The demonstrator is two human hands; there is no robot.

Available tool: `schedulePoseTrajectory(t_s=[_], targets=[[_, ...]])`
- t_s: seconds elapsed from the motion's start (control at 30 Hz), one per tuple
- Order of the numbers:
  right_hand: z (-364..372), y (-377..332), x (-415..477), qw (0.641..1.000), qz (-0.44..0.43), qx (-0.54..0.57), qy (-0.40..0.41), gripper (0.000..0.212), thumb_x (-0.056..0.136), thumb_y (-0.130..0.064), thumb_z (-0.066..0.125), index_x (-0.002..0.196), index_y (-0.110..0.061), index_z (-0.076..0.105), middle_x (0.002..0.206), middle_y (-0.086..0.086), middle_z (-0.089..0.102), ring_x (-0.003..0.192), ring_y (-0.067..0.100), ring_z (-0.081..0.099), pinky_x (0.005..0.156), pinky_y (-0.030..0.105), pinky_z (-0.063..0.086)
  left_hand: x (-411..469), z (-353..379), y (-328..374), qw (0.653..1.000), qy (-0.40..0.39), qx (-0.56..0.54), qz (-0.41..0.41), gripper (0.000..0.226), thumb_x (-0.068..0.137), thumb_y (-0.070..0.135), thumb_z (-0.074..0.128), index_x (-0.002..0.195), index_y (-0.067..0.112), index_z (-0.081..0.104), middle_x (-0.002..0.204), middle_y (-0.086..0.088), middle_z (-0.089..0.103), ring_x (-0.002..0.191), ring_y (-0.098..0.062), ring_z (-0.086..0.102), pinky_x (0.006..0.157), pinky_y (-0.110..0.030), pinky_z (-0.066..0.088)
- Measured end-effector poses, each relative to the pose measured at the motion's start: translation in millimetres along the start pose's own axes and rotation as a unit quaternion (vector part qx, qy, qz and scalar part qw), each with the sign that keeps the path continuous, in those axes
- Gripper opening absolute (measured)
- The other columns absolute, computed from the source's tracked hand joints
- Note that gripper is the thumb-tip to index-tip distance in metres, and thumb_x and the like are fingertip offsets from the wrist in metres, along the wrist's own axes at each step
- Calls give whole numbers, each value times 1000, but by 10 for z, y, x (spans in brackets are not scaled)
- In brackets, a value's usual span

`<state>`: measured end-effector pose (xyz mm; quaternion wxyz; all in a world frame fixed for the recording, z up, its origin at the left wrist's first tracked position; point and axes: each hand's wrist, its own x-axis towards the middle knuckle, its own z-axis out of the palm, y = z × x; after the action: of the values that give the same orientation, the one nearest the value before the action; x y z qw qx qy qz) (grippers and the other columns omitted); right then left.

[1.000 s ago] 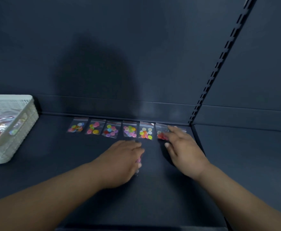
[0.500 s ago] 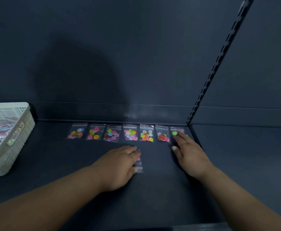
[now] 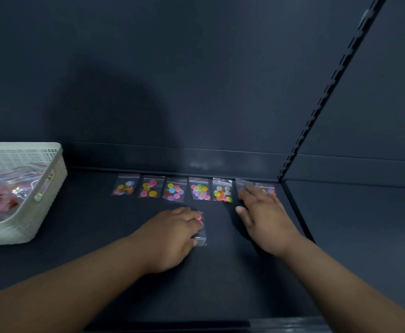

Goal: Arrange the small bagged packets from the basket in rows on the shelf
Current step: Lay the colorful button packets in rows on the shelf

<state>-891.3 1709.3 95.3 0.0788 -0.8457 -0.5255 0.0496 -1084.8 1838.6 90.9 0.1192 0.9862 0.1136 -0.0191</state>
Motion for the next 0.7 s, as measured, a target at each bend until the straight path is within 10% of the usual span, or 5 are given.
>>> schedulePoseTrajectory(t_s=[0.17,0.33,0.7], targets=[[-50,-535,-2,993,-105,49,22,47,99,-35,35,144,-22,34,154,-2,26,142,14,20,116,27,5,-293,-28,-266,998,8,43,-55,51,97,41,39,146,28,30,157,10,13,145,-12,2,116,-30,7],[101,-1010,37,979,-188,74,-11,44,99,-33,35,142,-22,40,152,-4,32,142,13,23,113,20,6,-643,-128,-551,995,19,61,-76,54,84,43,38,134,25,49,143,5,44,129,-22,41,103,-36,31],[408,-1625,211,963,-254,76,-52,45,95,-21,45,139,-25,44,149,-7,37,138,14,30,111,18,12,-1051,-174,-943,994,26,12,-107,54,87,40,43,139,27,41,145,8,34,132,-15,32,109,-29,26]])
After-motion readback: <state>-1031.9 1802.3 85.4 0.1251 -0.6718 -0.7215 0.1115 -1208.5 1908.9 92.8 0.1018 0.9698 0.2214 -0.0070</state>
